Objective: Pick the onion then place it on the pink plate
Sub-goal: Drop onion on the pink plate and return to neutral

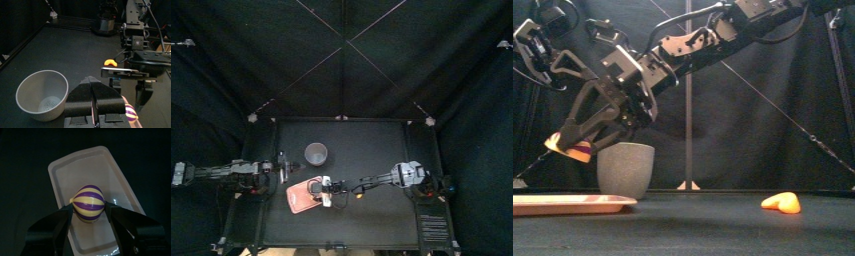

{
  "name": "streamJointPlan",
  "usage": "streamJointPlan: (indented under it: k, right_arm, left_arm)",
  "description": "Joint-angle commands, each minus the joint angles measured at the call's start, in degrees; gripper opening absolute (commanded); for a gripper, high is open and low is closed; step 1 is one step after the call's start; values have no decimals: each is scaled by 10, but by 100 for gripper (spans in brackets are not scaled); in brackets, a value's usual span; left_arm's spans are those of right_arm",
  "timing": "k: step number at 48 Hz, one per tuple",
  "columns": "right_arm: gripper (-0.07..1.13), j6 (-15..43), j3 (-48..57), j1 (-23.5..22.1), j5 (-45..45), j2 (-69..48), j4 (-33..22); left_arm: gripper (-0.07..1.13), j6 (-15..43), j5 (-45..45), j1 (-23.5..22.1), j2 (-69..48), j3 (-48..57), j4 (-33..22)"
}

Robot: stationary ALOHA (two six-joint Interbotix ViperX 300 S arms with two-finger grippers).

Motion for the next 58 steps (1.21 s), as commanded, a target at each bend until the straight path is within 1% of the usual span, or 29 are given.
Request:
streamJointPlan:
  k: [1,12,22,29,34,43,51,58]
  right_arm:
    - [89,1,-27,-2,2,-5,3]
    - [96,1,-34,-5,3,3,-1]
    - [96,-1,-19,-6,0,-16,-11]
    - [96,-1,20,-7,-18,-56,-27]
    - [96,-1,64,-14,-49,-90,-31]
    - [96,-5,166,-28,-142,-165,-33]
    - [96,-2,250,-54,-214,-230,-38]
    - [96,-4,312,-79,-259,-278,-38]
  left_arm:
    - [8,-1,-5,3,2,-6,0]
    - [8,-2,-5,3,2,-3,-4]
    - [8,-1,-5,3,2,-2,-5]
    - [8,-2,-6,3,2,0,-5]
    - [8,-1,-5,3,2,1,-5]
    - [8,1,-5,3,2,4,-5]
    - [8,0,-5,3,2,5,-5]
    - [8,0,-5,4,2,6,-5]
